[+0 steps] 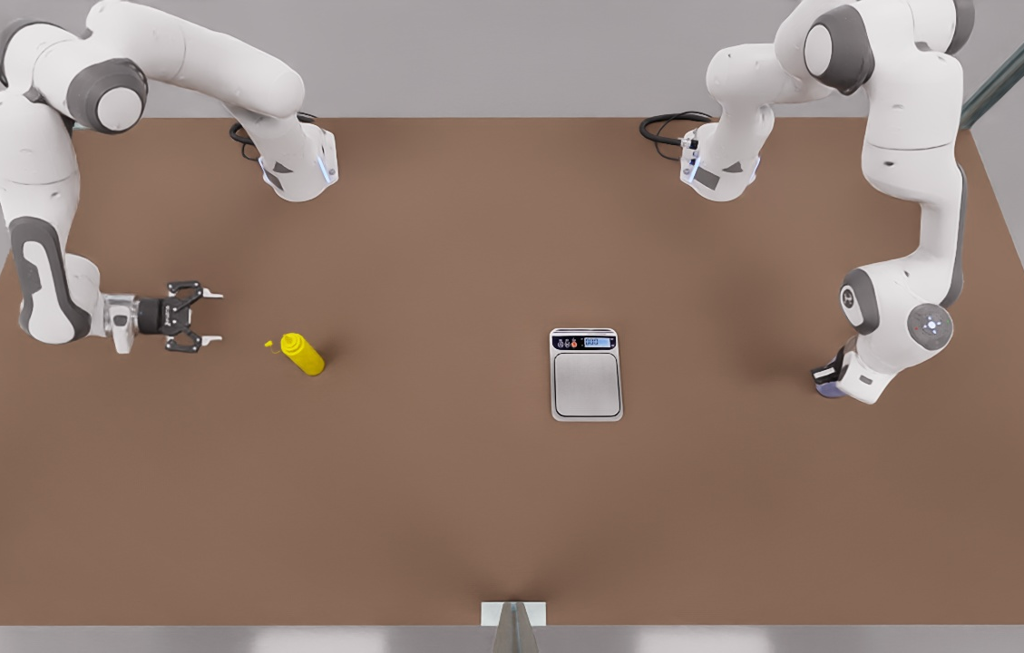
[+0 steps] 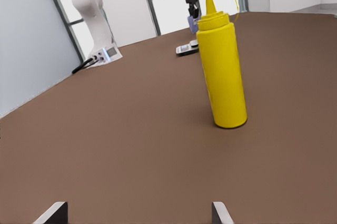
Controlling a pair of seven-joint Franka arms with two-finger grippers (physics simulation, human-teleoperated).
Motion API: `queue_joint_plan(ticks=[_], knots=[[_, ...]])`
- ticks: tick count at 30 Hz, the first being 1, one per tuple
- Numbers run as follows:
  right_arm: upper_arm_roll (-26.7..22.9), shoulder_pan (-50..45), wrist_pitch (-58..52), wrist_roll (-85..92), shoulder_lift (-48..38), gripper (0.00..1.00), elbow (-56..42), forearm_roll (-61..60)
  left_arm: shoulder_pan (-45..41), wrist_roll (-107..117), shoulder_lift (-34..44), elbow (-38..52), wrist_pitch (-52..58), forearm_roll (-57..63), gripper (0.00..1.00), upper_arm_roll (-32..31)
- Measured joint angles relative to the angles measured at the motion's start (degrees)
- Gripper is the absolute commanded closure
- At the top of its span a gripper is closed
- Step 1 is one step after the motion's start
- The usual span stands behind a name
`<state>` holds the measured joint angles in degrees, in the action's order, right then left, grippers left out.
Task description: Move cup to the weight, pick up sauce bottle, pour sauce
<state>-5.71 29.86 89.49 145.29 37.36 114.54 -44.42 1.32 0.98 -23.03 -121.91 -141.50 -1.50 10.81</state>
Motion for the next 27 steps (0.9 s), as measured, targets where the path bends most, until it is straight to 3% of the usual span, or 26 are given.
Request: queue_joint_plan(ticks=[1,2,4,7,8,21,27], knots=[[0.12,-2.08,0.44,-0.01,0.67,0.00,-0.50,-3.00,0.00,-0.01,0.00,0.00,0.03,0.00,0.79,0.00],[0.09,-4.03,1.58,-0.01,0.87,0.00,-0.54,-6.45,0.00,-0.01,0.00,0.00,0.08,0.03,0.68,0.00],[0.18,-6.06,3.82,-0.01,1.36,0.00,-0.38,-8.69,0.00,-0.43,-0.09,0.09,0.00,0.02,0.66,0.00],[0.18,-9.95,4.11,0.08,1.74,0.00,-0.28,-11.41,0.00,-0.71,-0.11,0.24,0.05,0.01,0.68,0.00],[0.18,-11.50,4.11,1.51,1.75,0.00,-0.22,-11.48,0.00,-0.71,-0.09,0.33,0.08,0.00,0.73,0.00],[1.23,-15.84,4.11,5.53,2.45,0.00,-0.72,-13.99,-0.17,-0.10,0.69,0.35,0.44,-0.57,0.74,-0.40],[2.80,-17.68,4.36,5.44,3.68,0.00,-1.51,-16.24,-0.18,-0.09,0.51,0.35,0.32,-0.10,0.78,-0.42]])
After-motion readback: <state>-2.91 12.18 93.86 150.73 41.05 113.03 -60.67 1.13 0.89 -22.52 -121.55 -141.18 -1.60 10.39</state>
